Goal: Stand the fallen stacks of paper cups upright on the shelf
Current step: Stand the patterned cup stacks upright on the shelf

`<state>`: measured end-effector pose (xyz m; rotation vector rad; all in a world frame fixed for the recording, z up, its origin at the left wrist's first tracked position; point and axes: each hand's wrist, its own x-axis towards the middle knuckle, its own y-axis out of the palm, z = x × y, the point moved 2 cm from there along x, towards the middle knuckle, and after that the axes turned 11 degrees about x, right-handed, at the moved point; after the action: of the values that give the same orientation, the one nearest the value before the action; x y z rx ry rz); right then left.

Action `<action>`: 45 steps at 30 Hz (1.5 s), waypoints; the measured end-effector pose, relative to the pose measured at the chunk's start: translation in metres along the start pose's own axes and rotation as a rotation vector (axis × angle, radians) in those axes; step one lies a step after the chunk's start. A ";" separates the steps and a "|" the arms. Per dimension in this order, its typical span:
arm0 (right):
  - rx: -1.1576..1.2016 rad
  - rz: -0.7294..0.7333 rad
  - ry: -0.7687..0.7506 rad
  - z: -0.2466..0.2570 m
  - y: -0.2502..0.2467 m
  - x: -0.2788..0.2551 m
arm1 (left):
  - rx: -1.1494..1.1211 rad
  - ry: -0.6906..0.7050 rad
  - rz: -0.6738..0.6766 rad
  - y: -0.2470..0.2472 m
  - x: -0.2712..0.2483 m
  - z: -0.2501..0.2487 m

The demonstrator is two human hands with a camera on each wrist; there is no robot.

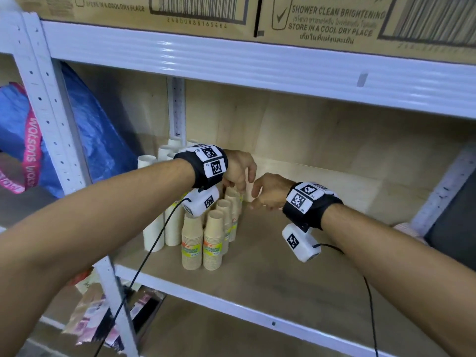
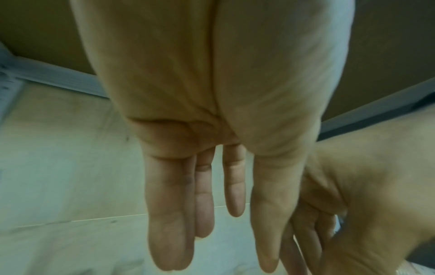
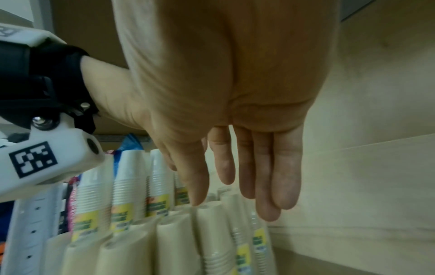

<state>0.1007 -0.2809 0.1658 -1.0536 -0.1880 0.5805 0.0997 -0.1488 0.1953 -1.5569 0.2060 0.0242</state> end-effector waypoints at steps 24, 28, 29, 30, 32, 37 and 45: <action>0.050 -0.419 0.690 -0.321 -0.060 -0.144 | -0.088 0.519 -0.038 0.061 0.130 -0.246; 0.138 -0.452 0.713 -0.350 -0.051 -0.154 | -0.101 0.539 -0.017 0.085 0.151 -0.274; 0.152 -0.463 0.714 -0.356 -0.050 -0.155 | -0.105 0.544 -0.020 0.090 0.156 -0.279; 0.163 -0.468 0.724 -0.362 -0.049 -0.156 | -0.108 0.549 -0.022 0.095 0.161 -0.285; 0.190 -0.486 0.738 -0.376 -0.046 -0.156 | -0.108 0.558 -0.030 0.104 0.172 -0.295; 0.245 -0.512 0.755 -0.407 -0.037 -0.150 | -0.100 0.555 -0.026 0.124 0.192 -0.309; 0.136 -0.452 0.901 -0.444 -0.023 -0.132 | 0.032 0.531 0.050 0.142 0.212 -0.321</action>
<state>0.1825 -0.6985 -0.0176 -1.0069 0.3950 -0.3104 0.2498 -0.4890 0.0236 -1.5009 0.6597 -0.3546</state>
